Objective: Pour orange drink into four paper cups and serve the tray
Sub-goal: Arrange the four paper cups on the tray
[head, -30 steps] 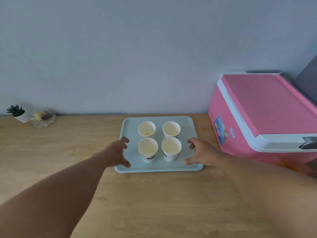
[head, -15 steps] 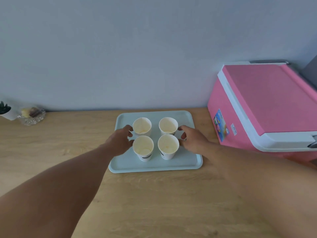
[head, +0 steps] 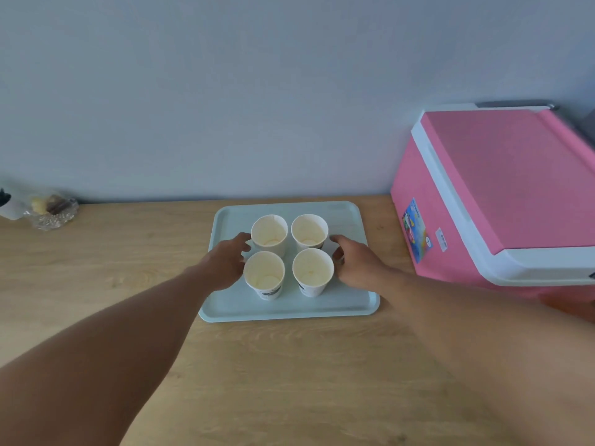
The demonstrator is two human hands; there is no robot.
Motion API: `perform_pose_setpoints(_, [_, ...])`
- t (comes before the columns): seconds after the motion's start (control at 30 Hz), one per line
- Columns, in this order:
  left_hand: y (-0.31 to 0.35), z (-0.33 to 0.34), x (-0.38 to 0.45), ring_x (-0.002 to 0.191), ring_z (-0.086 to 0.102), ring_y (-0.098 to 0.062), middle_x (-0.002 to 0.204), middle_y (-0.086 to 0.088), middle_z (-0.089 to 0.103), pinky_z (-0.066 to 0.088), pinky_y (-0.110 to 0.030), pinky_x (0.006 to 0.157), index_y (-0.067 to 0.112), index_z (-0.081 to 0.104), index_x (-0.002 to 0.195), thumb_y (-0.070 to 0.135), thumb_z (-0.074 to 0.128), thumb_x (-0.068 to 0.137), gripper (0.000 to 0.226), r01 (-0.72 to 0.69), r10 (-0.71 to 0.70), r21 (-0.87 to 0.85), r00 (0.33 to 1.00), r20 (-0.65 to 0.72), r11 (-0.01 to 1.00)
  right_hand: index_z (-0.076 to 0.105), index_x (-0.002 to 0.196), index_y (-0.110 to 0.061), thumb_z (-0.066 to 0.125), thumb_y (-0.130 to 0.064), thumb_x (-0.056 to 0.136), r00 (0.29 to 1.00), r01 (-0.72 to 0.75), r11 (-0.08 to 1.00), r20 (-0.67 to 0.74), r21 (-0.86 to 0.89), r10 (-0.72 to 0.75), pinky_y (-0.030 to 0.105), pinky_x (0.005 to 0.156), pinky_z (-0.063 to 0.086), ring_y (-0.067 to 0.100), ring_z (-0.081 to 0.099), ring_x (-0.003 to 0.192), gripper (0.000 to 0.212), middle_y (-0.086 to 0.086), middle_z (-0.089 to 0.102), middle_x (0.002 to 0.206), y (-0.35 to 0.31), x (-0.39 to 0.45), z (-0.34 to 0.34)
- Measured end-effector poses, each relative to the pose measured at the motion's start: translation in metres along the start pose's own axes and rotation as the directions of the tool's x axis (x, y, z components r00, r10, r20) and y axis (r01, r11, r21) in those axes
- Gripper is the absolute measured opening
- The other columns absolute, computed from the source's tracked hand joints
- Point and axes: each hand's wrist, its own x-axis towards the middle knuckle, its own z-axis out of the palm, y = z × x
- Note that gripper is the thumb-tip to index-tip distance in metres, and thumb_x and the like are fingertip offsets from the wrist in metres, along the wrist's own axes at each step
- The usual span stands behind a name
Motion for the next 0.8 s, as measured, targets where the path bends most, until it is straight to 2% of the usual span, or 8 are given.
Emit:
perform_pose_setpoints(0.07, [-0.012,0.000,-0.006,0.104,0.064,-0.022,0.133,-0.008,0.061,0.053,-0.036,0.091,0.019,0.039,0.149,0.010,0.079,0.083,0.077,0.034,-0.035,0.031,0.999,0.035,0.999,0.036,0.162,-0.023,0.073,-0.027,0.085,1.000,0.006,0.999,0.023,-0.035,-0.006,0.032,0.092,0.051,0.015,0.059,0.107,0.086,-0.005,0.060,0.123,0.011,-0.009,0.004])
perform_pose_setpoints(0.17, [-0.018,0.001,-0.018,0.107,0.060,-0.022,0.123,0.000,0.062,0.052,-0.042,0.094,0.020,0.047,0.139,0.025,0.097,0.061,0.092,0.075,-0.076,0.017,0.994,0.084,0.997,0.041,0.157,-0.030,0.076,-0.042,0.073,0.998,0.058,0.996,0.037,-0.067,-0.055,0.028,0.088,0.050,0.009,0.058,0.103,0.092,-0.015,0.059,0.119,0.020,-0.019,0.007])
perform_pose_setpoints(0.27, [-0.014,0.008,-0.025,0.103,0.059,-0.018,0.112,0.007,0.062,0.050,-0.040,0.092,0.026,0.058,0.119,0.034,0.101,0.049,0.082,0.090,-0.089,-0.012,0.994,0.070,0.996,0.052,0.146,-0.038,0.077,-0.054,0.064,0.994,0.093,0.991,0.067,-0.093,-0.087,0.030,0.088,0.055,0.006,0.062,0.101,0.087,-0.018,0.063,0.115,0.018,-0.022,0.011])
perform_pose_setpoints(0.33, [-0.009,0.013,-0.028,0.101,0.059,-0.017,0.108,0.009,0.064,0.049,-0.039,0.090,0.028,0.061,0.111,0.038,0.100,0.048,0.075,0.074,-0.072,-0.044,0.996,0.045,0.996,0.058,0.136,-0.041,0.082,-0.060,0.061,0.993,0.101,0.994,0.068,-0.046,-0.098,0.034,0.091,0.057,0.004,0.064,0.103,0.081,-0.019,0.068,0.114,0.014,-0.023,0.015])
perform_pose_setpoints(0.47, [0.006,0.020,-0.030,0.108,0.062,-0.015,0.114,0.012,0.069,0.050,-0.041,0.094,0.033,0.066,0.116,0.039,0.098,0.053,0.071,0.017,-0.015,-0.104,1.000,0.012,0.994,0.058,0.134,-0.041,0.085,-0.058,0.062,0.994,0.096,0.994,0.053,0.058,-0.099,0.037,0.097,0.057,0.004,0.066,0.109,0.079,-0.020,0.070,0.118,0.006,-0.020,0.021])
perform_pose_setpoints(0.57, [0.015,0.021,-0.031,0.108,0.063,-0.015,0.113,0.013,0.070,0.051,-0.043,0.095,0.039,0.066,0.115,0.041,0.096,0.055,0.067,0.035,-0.037,-0.138,0.999,-0.008,0.990,0.054,0.137,-0.040,0.085,-0.057,0.064,0.994,0.089,0.994,0.057,0.064,-0.092,0.037,0.098,0.055,0.006,0.065,0.110,0.081,-0.019,0.069,0.120,0.002,-0.019,0.020])
perform_pose_setpoints(0.67, [0.019,0.022,-0.030,0.107,0.063,-0.017,0.113,0.013,0.069,0.052,-0.043,0.094,0.039,0.065,0.114,0.041,0.095,0.056,0.065,0.053,-0.055,-0.112,0.998,-0.018,0.992,0.053,0.138,-0.038,0.087,-0.050,0.066,0.994,0.089,0.993,0.056,0.074,-0.093,0.036,0.099,0.054,0.008,0.064,0.112,0.081,-0.018,0.068,0.123,-0.004,-0.018,0.017])
perform_pose_setpoints(0.8, [0.021,0.027,-0.034,0.114,0.061,-0.021,0.124,0.005,0.067,0.051,-0.041,0.094,0.030,0.062,0.127,0.037,0.095,0.061,0.075,0.044,-0.044,-0.015,0.999,-0.015,0.999,0.050,0.142,-0.033,0.090,-0.041,0.069,0.997,0.058,0.994,0.046,0.094,-0.062,0.036,0.099,0.054,0.013,0.064,0.115,0.084,-0.012,0.067,0.125,-0.005,-0.023,0.021])
